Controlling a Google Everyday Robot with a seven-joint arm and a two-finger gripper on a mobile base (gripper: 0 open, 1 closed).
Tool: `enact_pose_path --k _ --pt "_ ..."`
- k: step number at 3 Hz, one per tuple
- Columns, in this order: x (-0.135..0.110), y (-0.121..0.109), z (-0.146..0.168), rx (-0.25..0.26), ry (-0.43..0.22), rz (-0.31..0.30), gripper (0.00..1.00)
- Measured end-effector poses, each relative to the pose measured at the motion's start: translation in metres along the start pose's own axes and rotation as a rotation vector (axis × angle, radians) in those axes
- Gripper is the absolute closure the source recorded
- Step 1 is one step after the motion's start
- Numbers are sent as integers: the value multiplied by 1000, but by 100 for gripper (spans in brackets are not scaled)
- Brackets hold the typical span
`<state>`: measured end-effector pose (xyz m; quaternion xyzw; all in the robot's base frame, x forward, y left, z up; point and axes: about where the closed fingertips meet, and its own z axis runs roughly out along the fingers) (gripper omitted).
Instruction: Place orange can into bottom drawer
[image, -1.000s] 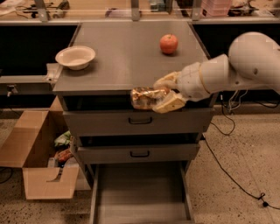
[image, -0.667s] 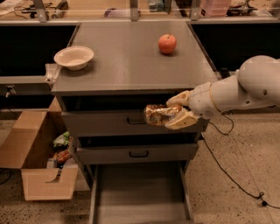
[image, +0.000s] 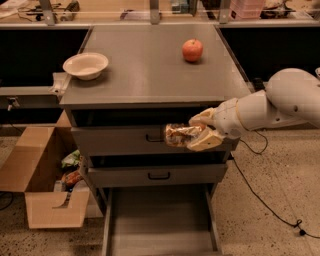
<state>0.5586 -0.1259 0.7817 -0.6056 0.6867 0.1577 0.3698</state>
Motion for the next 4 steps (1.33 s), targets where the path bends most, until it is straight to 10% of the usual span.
enact_pose_path --k 3,4 --pt "187 118 152 -172 71 303 100" --pt "189 121 155 -178 71 315 100"
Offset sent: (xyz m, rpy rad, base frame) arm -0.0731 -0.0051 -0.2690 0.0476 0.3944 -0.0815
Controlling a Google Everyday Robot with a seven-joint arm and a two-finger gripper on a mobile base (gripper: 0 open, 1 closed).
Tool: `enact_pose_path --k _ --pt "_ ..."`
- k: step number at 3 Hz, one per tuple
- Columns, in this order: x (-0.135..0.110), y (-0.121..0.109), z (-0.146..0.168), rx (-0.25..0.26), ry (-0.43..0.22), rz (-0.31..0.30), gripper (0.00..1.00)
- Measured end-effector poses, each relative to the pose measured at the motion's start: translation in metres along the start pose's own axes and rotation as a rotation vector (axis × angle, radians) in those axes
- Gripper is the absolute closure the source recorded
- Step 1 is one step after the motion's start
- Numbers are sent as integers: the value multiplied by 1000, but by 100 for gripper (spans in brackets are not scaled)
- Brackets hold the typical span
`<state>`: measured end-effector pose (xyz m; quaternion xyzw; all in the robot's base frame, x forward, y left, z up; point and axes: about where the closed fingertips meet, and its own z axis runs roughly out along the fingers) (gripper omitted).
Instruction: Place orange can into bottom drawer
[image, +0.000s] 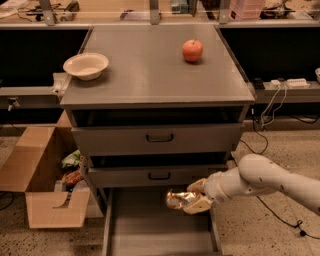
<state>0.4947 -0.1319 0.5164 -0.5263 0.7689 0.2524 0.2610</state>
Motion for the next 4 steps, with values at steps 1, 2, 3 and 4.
enact_pose_path --k 1,2,3,4 --pt "41 24 56 -85 14 141 100" --pt "73 41 116 -142 55 213 100" --pt "113 50 170 -207 83 270 100" --pt "126 61 188 -238 84 296 100"
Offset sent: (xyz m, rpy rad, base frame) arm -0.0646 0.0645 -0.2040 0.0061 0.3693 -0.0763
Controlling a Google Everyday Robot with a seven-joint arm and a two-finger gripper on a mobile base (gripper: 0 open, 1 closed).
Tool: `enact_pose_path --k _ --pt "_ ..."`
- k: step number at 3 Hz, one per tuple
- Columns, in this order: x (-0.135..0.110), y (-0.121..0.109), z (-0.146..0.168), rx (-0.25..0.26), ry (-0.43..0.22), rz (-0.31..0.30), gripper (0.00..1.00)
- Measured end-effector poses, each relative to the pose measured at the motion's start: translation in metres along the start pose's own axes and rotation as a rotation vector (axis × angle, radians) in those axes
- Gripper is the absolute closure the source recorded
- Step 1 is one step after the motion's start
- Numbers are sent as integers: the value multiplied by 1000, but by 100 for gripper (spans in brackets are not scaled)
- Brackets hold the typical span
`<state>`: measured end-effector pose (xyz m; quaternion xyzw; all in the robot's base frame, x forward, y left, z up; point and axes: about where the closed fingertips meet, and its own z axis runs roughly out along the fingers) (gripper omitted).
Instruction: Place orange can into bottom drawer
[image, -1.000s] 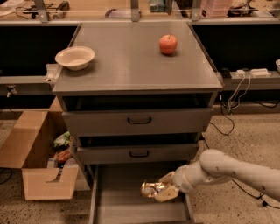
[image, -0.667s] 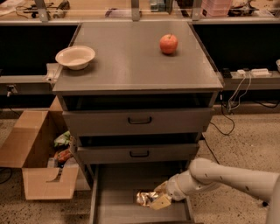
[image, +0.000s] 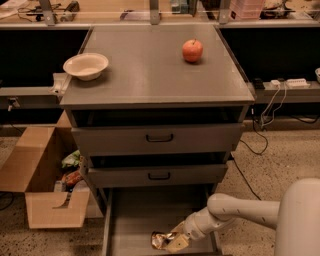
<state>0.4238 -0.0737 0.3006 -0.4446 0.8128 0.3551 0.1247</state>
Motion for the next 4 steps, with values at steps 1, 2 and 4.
enact_pose_path --k 1,2,4 --pt "0 0 0 0 0 0 100" --pt "0 -7 -2 14 -16 -6 100" --pt "3 -87 -16 156 0 -110 100"
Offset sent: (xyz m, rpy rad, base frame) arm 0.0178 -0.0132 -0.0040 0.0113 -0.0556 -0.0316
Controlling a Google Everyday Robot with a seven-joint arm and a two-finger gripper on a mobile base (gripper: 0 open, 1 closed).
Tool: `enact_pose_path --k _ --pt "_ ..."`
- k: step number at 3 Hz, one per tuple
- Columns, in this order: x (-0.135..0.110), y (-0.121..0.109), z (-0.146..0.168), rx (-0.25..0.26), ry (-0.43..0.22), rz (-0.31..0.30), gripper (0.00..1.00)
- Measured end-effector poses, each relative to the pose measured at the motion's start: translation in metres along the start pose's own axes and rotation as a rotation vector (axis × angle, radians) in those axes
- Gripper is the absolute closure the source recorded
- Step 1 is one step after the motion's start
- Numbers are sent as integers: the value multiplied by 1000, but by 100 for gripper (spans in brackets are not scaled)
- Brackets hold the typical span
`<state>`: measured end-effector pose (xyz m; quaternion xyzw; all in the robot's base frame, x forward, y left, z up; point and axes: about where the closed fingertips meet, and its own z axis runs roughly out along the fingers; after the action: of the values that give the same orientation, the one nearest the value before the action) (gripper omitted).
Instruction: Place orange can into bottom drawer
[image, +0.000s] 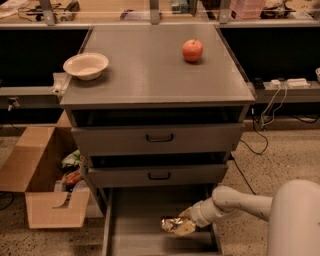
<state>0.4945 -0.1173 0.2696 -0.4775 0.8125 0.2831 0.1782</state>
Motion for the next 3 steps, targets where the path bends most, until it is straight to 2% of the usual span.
enact_pose_path --k 1,2,3 --pt "6 -40 3 54 31 -14 100" --pt "13 -75 12 84 62 -8 100" --pt "30 -106 29 102 61 7 97"
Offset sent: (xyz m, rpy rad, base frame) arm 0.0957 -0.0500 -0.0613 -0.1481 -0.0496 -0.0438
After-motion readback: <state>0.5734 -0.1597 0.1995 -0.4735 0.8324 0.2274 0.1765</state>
